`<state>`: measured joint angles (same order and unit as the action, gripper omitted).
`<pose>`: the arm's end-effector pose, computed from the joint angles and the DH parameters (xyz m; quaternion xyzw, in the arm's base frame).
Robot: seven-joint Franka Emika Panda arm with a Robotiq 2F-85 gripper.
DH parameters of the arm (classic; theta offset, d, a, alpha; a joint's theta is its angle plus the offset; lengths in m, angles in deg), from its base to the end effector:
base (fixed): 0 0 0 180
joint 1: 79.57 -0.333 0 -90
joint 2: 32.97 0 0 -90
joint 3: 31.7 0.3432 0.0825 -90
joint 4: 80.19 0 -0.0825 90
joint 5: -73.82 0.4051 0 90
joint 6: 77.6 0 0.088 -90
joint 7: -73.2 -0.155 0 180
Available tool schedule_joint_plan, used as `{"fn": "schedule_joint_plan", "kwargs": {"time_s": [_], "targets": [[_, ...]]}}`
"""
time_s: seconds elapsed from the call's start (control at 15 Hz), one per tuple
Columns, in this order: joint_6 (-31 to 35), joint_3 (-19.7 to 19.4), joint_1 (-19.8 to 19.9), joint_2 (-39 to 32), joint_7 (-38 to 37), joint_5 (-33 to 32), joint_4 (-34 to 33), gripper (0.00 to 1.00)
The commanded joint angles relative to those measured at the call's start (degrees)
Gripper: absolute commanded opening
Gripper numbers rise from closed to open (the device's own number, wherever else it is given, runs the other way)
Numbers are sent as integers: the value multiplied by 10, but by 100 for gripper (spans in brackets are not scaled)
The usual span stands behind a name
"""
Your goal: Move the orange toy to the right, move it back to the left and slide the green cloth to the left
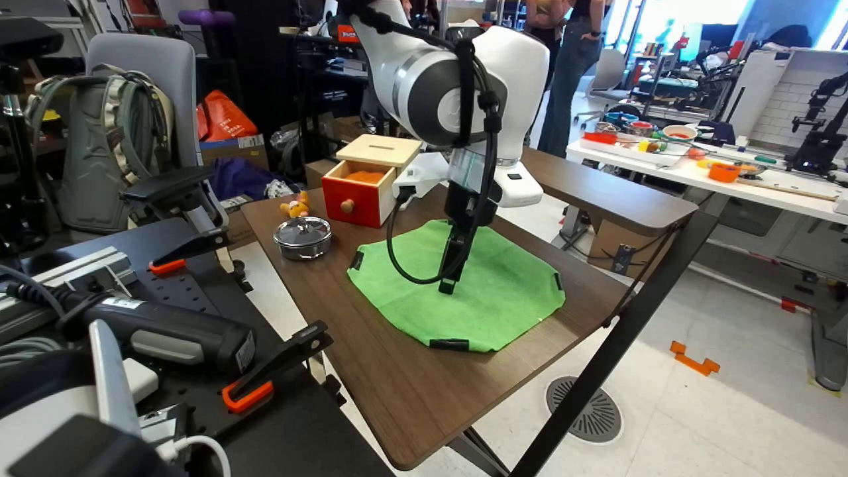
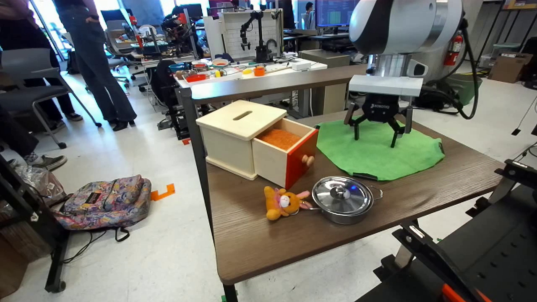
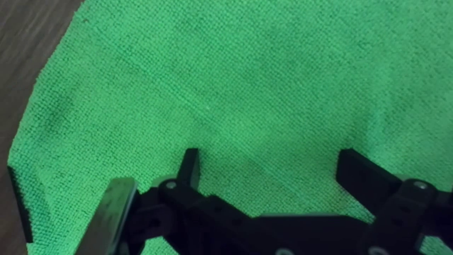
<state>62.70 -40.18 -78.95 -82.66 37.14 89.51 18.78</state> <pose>0.6569 -0.0967 0.0281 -0.8834 0.4636 0.0672 0.0067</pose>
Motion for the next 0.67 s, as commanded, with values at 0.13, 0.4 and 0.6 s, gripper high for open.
{"fn": "schedule_joint_plan", "kwargs": {"time_s": [0.13, 0.4, 0.6], "targets": [[-51, -9, -40, -38, -23, -44, -81, 100], [-82, -5, -56, -59, -28, -64, -131, 100], [-105, 0, -61, -78, -23, -73, -168, 100]]}}
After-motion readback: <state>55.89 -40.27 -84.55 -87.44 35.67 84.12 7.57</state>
